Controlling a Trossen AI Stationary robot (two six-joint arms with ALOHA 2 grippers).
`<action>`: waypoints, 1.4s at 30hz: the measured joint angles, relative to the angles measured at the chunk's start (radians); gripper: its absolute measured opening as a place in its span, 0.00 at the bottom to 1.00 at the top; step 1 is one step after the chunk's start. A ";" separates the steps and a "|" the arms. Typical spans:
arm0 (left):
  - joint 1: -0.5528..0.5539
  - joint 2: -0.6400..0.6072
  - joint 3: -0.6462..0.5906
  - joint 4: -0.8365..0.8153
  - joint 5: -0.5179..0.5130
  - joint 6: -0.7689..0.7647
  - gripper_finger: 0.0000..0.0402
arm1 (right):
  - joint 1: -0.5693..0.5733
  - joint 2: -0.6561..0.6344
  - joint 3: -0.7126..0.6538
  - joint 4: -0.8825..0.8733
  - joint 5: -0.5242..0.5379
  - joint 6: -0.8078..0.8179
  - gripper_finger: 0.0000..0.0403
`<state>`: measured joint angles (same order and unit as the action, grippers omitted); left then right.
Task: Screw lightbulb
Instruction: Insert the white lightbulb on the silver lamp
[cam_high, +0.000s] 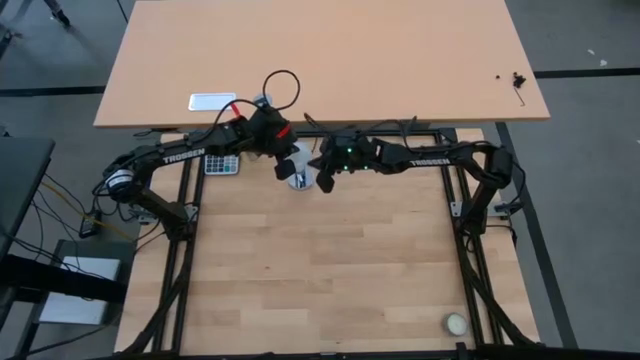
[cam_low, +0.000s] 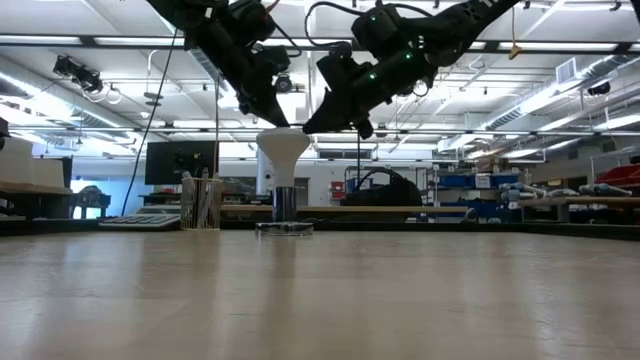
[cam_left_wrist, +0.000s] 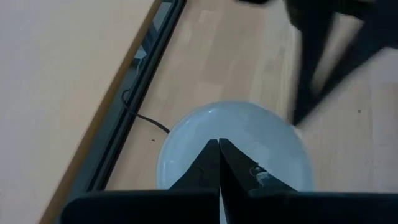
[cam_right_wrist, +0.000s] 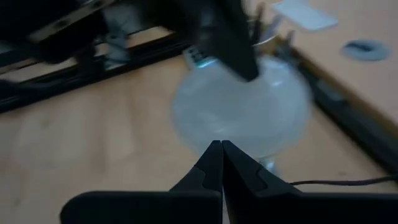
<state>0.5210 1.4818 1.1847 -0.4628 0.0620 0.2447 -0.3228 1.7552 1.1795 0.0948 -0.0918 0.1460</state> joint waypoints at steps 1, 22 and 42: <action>0.000 0.000 0.000 0.003 -0.001 0.000 0.00 | 0.007 0.002 -0.001 -0.004 -0.023 0.001 0.02; 0.001 0.000 0.000 -0.003 -0.006 0.001 0.00 | -0.041 0.010 -0.001 0.012 0.112 -0.024 0.02; 0.001 -0.003 -0.001 0.007 -0.005 -0.009 0.00 | 0.052 -0.009 -0.001 -0.015 0.019 -0.045 0.02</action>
<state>0.5217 1.4792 1.1839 -0.4555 0.0570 0.2359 -0.2707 1.7463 1.1782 0.0796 -0.0731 0.1005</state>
